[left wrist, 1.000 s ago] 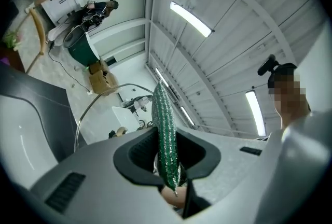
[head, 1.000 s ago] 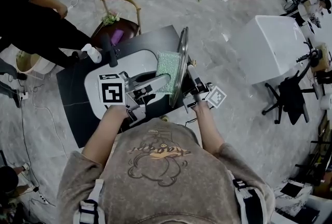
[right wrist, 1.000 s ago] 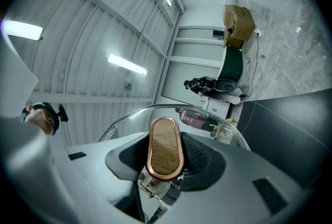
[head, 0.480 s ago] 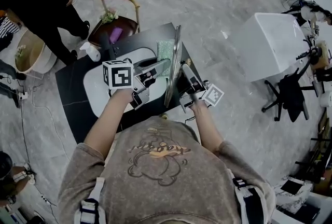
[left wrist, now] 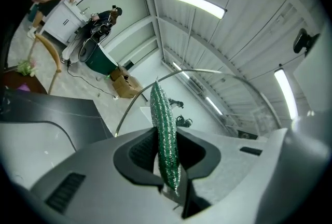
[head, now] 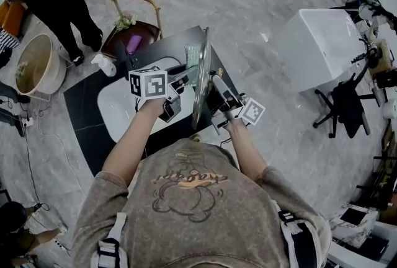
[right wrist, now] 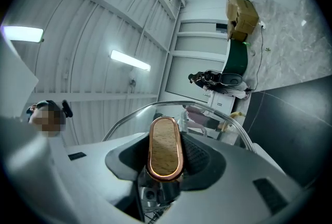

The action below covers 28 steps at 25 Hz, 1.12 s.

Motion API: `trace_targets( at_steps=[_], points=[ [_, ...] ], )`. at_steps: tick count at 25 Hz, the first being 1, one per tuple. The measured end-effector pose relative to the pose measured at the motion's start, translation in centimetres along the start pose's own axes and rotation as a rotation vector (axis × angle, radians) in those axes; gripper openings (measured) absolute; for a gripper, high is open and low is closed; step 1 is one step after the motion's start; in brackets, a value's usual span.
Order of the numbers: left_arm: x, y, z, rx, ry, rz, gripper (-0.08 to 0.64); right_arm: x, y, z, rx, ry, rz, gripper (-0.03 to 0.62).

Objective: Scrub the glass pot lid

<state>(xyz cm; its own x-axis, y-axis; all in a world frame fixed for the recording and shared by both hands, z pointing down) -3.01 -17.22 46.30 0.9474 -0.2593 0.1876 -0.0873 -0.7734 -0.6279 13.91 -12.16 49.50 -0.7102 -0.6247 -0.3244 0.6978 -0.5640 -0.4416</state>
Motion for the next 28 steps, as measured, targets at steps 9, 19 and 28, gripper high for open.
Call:
trace_targets(
  at_steps=[9,19,28],
  points=[
    [1.3,-2.0,-4.2,0.022,0.119,-0.015,0.084,0.7,-0.5,-1.2,-0.013,0.021,-0.014,0.186],
    [2.3,-6.1,-4.1,0.059,0.158,-0.147,0.084,0.3,0.9,-1.4,-0.018,0.016,0.056,0.186],
    [0.7,-7.9,-0.8,0.087,0.073,-0.23,0.084,-0.1,1.7,-0.8,-0.041,-0.015,0.07,0.186]
  ],
)
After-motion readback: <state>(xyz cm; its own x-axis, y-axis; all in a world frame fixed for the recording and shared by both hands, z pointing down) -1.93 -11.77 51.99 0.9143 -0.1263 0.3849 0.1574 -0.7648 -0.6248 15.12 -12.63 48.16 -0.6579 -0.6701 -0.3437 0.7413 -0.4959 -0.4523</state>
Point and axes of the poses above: the fingertips, and each gripper's own axes: x forward along the fingers, z to its right, y out of its top, the point moved 7 cm from there along -x, backward along the fingers, and after that the axes turned 7 degrees about -z, right-handed, at the moved point
